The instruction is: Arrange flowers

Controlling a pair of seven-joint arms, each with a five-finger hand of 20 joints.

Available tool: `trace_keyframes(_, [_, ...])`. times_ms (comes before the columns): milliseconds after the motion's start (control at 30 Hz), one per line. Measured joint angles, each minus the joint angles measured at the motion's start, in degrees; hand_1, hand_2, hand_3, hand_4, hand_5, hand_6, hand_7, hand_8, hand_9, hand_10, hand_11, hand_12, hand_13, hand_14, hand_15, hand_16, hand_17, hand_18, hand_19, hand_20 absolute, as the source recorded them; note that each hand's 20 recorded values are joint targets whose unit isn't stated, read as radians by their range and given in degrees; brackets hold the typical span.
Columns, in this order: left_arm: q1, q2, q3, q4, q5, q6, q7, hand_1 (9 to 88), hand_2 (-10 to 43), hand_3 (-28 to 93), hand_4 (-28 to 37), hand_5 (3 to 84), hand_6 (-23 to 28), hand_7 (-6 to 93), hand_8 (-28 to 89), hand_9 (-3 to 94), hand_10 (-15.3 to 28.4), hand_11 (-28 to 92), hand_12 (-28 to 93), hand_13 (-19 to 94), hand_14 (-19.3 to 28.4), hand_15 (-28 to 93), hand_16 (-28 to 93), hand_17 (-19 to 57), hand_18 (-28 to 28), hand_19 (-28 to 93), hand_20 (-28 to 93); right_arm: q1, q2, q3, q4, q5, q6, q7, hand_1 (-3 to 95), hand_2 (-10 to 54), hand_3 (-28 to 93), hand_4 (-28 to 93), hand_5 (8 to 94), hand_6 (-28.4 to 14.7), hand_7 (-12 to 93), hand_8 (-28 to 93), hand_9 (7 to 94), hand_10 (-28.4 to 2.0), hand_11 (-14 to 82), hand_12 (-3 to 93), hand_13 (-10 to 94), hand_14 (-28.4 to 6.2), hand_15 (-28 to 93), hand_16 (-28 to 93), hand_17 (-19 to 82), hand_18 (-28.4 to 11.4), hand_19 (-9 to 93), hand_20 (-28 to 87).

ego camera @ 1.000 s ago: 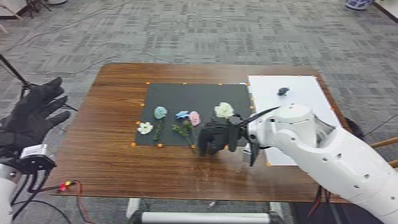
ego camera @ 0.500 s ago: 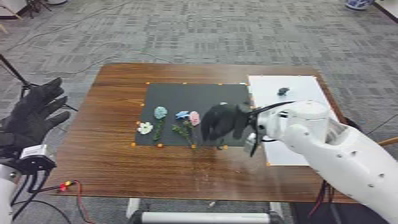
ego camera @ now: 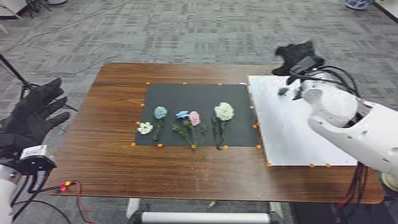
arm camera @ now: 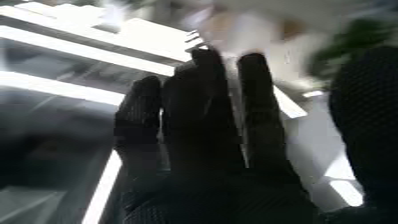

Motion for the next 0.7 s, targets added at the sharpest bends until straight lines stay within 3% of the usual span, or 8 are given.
trace_keyframes(100, [-0.04, 0.00, 0.02, 0.00, 0.00, 0.01, 0.00, 30.0, -3.1, 45, -28.3, 17.6, 1.3, 18.6, -8, 10.4, 7.9, 17, 20, 1, 10.7, 33, -5, -14.4, 19.0, 31, 10, 0.86, -0.10, -1.58, -0.16, 4.30, 1.17, 8.26, 20.0, -9.5, 86, -28, 37.9, -1.7, 21, -12, 40.7, -15.3, 14.1, 20.4, 43, -11.7, 71, 26, 17, -21.6, 73, 54])
trace_keyframes(167, [-0.06, 0.00, 0.03, 0.01, 0.00, 0.01, 0.00, 30.0, -3.2, 45, -28.3, 17.6, 1.2, 18.6, -8, 10.4, 7.9, 17, 20, 1, 10.7, 33, -5, -14.4, 19.0, 31, 10, 0.41, -0.35, -0.72, -0.38, 6.91, -1.95, 9.74, 19.5, -9.5, 87, -28, 36.7, -2.0, 20, -12, 40.8, -15.6, 12.2, 19.4, 43, -11.6, 71, 26, 17, -21.7, 73, 55])
trace_keyframes(300, [-0.05, 0.00, 0.03, 0.01, 0.00, 0.01, 0.02, 29.9, -3.2, 45, -28.3, 17.6, 1.3, 18.6, -8, 10.4, 7.9, 17, 21, 1, 10.7, 33, -5, -14.4, 19.0, 31, 10, -4.02, -1.68, 7.25, -0.11, 9.33, -15.01, 5.00, 19.2, -9.5, 87, -28, 33.6, -2.5, 17, -10, 41.1, -16.0, 9.7, 17.6, 45, -11.5, 71, 25, 17, -21.8, 72, 55])
trace_keyframes(367, [-0.04, 0.00, 0.01, 0.01, 0.00, 0.00, 0.03, 30.0, -3.2, 45, -28.3, 17.6, 1.3, 18.7, -8, 10.4, 7.9, 17, 21, 1, 10.7, 33, -5, -14.4, 19.0, 31, 10, -5.07, -2.22, 8.60, 0.66, 10.25, -18.15, 1.25, 19.2, -9.5, 87, -28, 32.8, -3.2, 17, -10, 40.9, -16.1, 9.5, 17.3, 44, -11.5, 70, 25, 17, -21.8, 72, 55])
trace_keyframes(700, [-0.20, 0.11, 0.04, 0.04, 0.00, -0.04, 0.02, 29.9, -3.2, 45, -28.3, 17.6, 1.2, 18.6, -8, 10.4, 7.8, 17, 21, 1, 10.7, 33, -5, -14.4, 19.0, 31, 10, -4.15, -4.94, 2.75, 5.00, 12.90, -17.44, 2.58, 18.7, -9.5, 87, -28, 32.4, -4.5, 16, -9, 39.1, -17.4, 8.2, 14.4, 45, -11.6, 71, 23, 18, -21.9, 73, 55])
